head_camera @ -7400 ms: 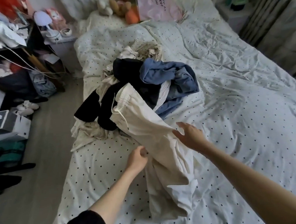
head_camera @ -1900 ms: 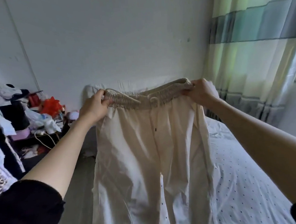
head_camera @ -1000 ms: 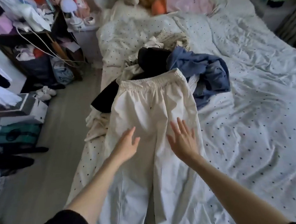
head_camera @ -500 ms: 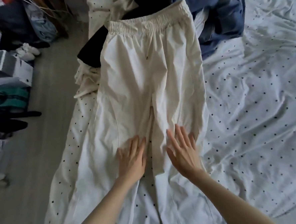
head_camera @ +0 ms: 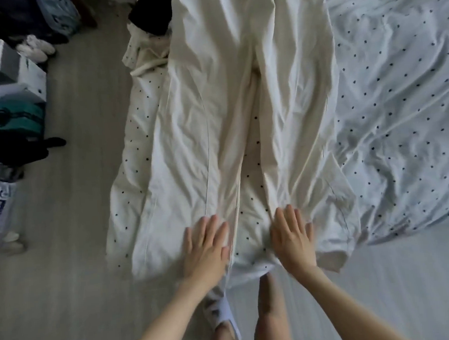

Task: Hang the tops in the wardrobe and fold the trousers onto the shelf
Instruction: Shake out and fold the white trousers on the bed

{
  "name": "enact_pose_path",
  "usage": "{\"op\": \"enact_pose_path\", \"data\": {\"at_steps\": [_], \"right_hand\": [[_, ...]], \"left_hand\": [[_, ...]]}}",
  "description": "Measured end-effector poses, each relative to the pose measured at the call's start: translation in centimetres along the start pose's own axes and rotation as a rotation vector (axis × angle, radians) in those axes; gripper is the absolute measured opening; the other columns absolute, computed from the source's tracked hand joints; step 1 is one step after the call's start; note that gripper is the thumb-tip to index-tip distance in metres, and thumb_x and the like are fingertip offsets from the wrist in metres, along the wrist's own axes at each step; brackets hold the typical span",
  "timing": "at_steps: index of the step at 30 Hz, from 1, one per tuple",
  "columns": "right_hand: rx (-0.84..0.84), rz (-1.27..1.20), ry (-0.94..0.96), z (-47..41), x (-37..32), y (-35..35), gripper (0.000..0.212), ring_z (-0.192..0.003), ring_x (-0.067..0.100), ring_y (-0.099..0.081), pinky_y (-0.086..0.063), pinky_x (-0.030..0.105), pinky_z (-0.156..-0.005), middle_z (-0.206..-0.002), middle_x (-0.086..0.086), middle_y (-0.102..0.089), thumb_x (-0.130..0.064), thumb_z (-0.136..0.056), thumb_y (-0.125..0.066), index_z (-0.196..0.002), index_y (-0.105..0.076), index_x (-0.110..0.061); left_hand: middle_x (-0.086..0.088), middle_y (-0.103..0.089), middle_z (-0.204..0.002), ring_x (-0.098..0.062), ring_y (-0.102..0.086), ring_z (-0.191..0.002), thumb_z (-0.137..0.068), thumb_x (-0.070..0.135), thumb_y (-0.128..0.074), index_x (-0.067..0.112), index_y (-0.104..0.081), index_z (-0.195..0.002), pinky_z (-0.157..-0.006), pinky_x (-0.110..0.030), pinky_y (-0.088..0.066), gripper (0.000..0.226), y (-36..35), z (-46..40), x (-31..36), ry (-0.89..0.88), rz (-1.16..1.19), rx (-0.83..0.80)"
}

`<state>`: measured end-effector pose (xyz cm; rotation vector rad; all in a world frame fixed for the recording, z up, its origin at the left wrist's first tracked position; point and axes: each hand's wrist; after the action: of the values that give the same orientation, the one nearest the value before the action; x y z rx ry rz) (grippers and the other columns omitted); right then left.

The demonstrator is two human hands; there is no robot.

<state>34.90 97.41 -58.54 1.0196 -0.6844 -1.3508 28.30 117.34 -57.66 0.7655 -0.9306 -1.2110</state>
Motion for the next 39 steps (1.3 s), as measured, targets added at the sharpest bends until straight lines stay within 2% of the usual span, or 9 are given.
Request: {"op": "enact_pose_path", "data": {"at_steps": [4, 7, 10, 14, 19, 24, 27, 31, 39], "right_hand": [[-0.132, -0.108, -0.036, 6.2, -2.5, -2.8, 0.052, -0.146, 0.027, 0.001, -0.021, 0.045, -0.113, -0.159, 0.007, 0.000, -0.034, -0.101, -0.031, -0.150, -0.018, -0.022], [-0.261, -0.229, -0.012, 8.9, -4.0, -3.6, 0.053, -0.145, 0.026, -0.013, -0.034, 0.038, -0.105, -0.160, 0.004, 0.002, -0.029, -0.100, -0.038, -0.149, -0.021, -0.020], [-0.286, -0.292, 0.037, 11.6, -6.3, -4.1, 0.052, -0.135, 0.027, -0.036, -0.042, 0.037, -0.096, -0.159, 0.001, -0.006, -0.027, -0.098, -0.041, -0.147, -0.024, -0.019], [-0.148, -0.333, 0.156, 12.6, -8.9, -5.1, 0.054, -0.140, 0.026, -0.027, -0.033, 0.035, -0.106, -0.157, 0.004, -0.015, -0.026, -0.098, -0.042, -0.148, -0.022, -0.018], [-0.181, -0.428, 0.206, 13.3, -10.4, -5.7, 0.048, -0.134, 0.028, -0.035, -0.045, 0.039, -0.093, -0.157, 0.002, -0.012, -0.021, -0.097, -0.043, -0.143, -0.030, -0.026], [-0.133, -0.610, 0.064, 14.3, -8.8, -5.2, 0.036, -0.131, 0.022, -0.041, -0.038, 0.029, -0.100, -0.149, 0.006, -0.037, -0.023, -0.100, -0.042, -0.133, -0.051, -0.015], [-0.171, -0.845, -0.066, 14.6, -7.0, -3.0, 0.030, -0.092, 0.014, -0.061, -0.042, 0.013, -0.072, -0.105, 0.003, -0.065, -0.023, -0.099, -0.042, -0.117, -0.063, -0.010], [-0.206, -1.266, -0.224, 13.9, -3.7, 1.6, 0.021, -0.086, 0.018, -0.065, -0.049, 0.029, -0.079, -0.095, 0.002, -0.068, -0.022, -0.098, -0.044, -0.098, -0.065, -0.017], [-0.272, -1.424, -0.261, 14.0, 6.0, 4.5, 0.027, -0.083, 0.016, -0.066, -0.050, 0.033, -0.080, -0.093, 0.003, -0.071, -0.027, -0.099, -0.045, -0.109, -0.064, -0.010]], "left_hand": [[0.004, 0.014, -0.157, -0.025, 0.015, -0.145, -0.101, 0.033, -0.025, 0.030, -0.003, -0.151, -0.114, -0.046, 0.011, 0.054, -2.4, 6.4, -2.2, -0.074, 0.004, -0.038], [-0.008, -0.014, -0.157, -0.032, -0.010, -0.145, -0.097, 0.019, -0.046, 0.019, -0.035, -0.145, -0.116, -0.051, -0.009, 0.049, -1.8, 8.7, -3.6, -0.063, 0.202, 0.096], [-0.016, -0.010, -0.157, -0.033, -0.009, -0.145, -0.096, 0.019, -0.049, 0.015, -0.024, -0.149, -0.113, -0.051, -0.014, 0.059, -0.6, 9.8, -6.4, 0.211, 0.331, 0.214], [-0.016, -0.013, -0.156, -0.031, -0.016, -0.143, -0.095, 0.031, -0.051, 0.011, -0.004, -0.151, -0.113, -0.049, -0.020, 0.076, 0.5, 8.3, -10.7, 0.494, 0.608, 0.125], [-0.014, -0.057, -0.124, -0.030, -0.055, -0.105, -0.092, 0.027, -0.055, 0.007, -0.046, -0.126, -0.085, -0.037, -0.042, 0.041, -0.4, 9.1, -11.1, 0.626, 0.654, 0.145], [-0.010, -0.059, -0.081, -0.031, -0.057, -0.075, -0.090, 0.025, -0.057, 0.005, -0.051, -0.089, -0.061, -0.035, -0.039, 0.021, 0.2, 12.5, -7.5, 0.592, 0.587, 0.244], [-0.005, -0.058, -0.080, -0.029, -0.056, -0.074, -0.091, 0.023, -0.055, 0.009, -0.051, -0.090, -0.062, -0.034, -0.040, 0.015, 1.6, 13.6, -3.3, 0.456, 0.611, 0.248], [0.001, -0.061, -0.090, -0.020, -0.057, -0.081, -0.090, 0.013, -0.057, 0.014, -0.058, -0.105, -0.065, -0.030, -0.041, 0.015, 3.3, 13.3, 2.8, 0.325, 0.739, 0.198], [-0.002, -0.059, -0.074, -0.026, -0.061, -0.078, -0.086, 0.011, -0.061, 0.017, -0.050, -0.070, -0.076, -0.037, -0.052, 0.021, 6.3, 7.3, 14.2, 0.394, 0.974, 0.169]]}}
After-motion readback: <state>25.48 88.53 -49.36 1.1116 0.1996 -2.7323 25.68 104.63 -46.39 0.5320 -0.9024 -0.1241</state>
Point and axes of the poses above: each hand's wrist, its own z-axis away from the middle knuckle, its own y-axis out of the back of the hand, x = y × z
